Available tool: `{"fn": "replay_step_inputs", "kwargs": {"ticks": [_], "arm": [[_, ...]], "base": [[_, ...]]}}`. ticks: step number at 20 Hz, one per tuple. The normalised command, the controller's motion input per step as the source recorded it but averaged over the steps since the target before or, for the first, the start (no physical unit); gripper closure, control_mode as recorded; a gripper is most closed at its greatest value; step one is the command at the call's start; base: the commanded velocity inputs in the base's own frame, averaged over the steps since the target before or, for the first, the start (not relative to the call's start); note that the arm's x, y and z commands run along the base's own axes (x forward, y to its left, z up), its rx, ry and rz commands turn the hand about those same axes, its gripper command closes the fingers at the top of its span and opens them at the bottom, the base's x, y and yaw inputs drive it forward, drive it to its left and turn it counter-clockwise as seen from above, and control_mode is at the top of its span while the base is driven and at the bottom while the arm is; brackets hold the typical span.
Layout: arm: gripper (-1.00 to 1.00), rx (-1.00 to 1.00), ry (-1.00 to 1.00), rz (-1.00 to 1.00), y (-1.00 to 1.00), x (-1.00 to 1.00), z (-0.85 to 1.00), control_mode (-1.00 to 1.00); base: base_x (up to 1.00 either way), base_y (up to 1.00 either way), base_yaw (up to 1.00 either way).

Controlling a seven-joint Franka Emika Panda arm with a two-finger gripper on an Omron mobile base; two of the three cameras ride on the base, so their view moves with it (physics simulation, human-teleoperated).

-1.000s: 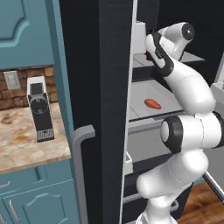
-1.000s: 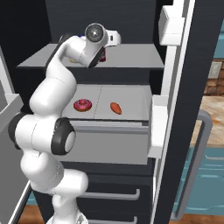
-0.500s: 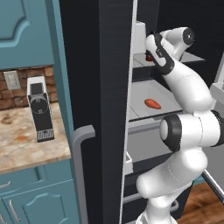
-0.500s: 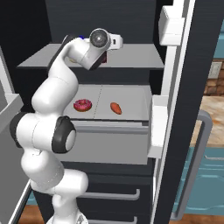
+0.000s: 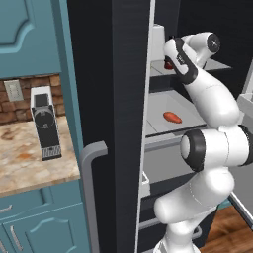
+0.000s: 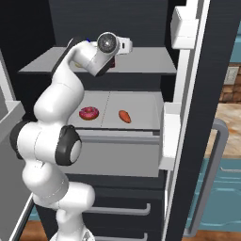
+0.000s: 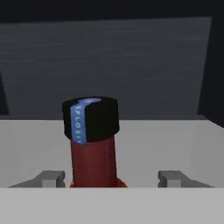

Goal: Place the condiment bottle and mayonnaise from the counter to the top shelf of the fridge. If the existing items in the fridge are on the top shelf, move them to other shelves.

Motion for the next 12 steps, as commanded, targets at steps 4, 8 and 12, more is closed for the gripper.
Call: {"fn": "replay_step_inputs", "kwargs": {"ticks": [4, 8, 12], "arm": [[-1.00, 0.00, -0.01, 0.00, 0.00, -0.24, 0.00, -1.00], [-1.00, 0.00, -0.05, 0.00, 0.00, -0.34, 0.00, -1.00], [-1.00, 0.00, -0.09, 0.02, 0.00, -0.62, 0.00, -1.00]], "base": [[0.00, 0.00, 0.00], [0.00, 0.00, 0.00], [0.00, 0.00, 0.00]]}}
